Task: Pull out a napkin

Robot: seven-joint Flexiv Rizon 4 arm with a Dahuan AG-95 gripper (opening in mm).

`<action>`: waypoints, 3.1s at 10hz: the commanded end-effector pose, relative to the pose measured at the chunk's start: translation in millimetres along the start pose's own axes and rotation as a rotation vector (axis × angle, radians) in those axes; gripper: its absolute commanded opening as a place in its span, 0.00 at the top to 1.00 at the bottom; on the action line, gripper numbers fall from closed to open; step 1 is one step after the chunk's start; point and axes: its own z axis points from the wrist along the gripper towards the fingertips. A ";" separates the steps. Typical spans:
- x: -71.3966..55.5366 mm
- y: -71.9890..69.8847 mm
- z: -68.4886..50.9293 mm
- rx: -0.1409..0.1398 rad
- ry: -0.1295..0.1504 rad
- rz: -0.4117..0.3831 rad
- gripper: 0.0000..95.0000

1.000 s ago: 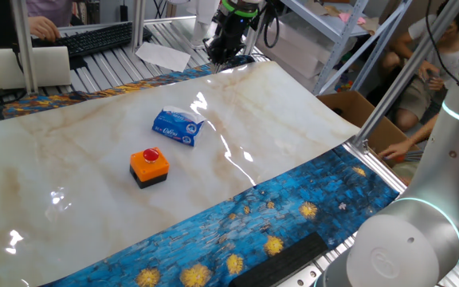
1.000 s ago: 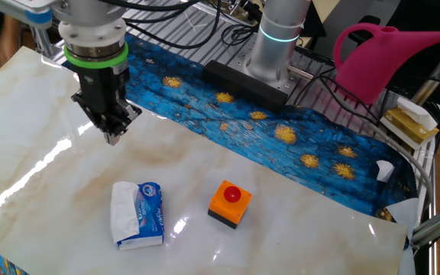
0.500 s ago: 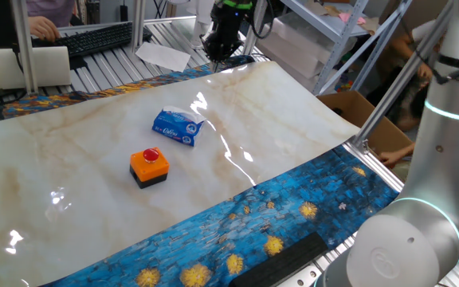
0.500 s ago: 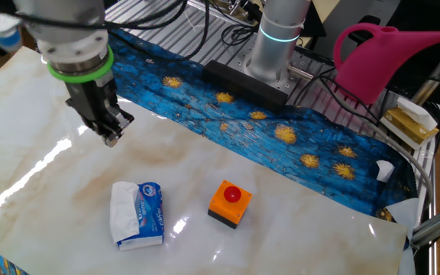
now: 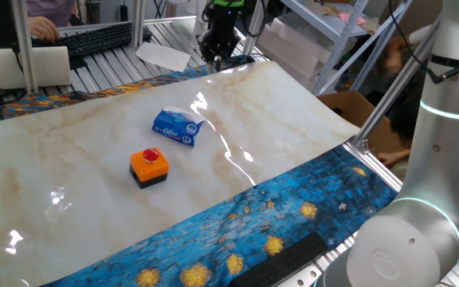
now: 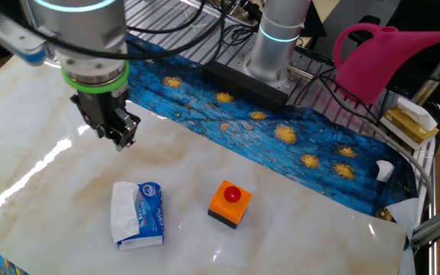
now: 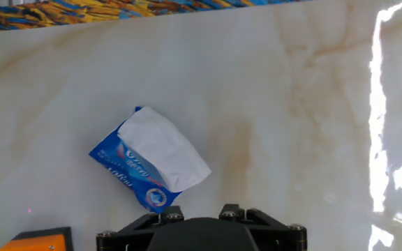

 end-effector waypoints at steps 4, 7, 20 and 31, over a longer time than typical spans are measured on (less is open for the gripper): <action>-0.1 -0.7 -0.2 -0.104 0.046 0.196 0.40; -0.1 -0.7 -0.2 -0.148 0.051 0.194 1.00; -0.1 -0.7 -0.2 -0.081 0.026 0.063 1.00; -0.1 -0.7 -0.2 -0.016 -0.090 -0.053 1.00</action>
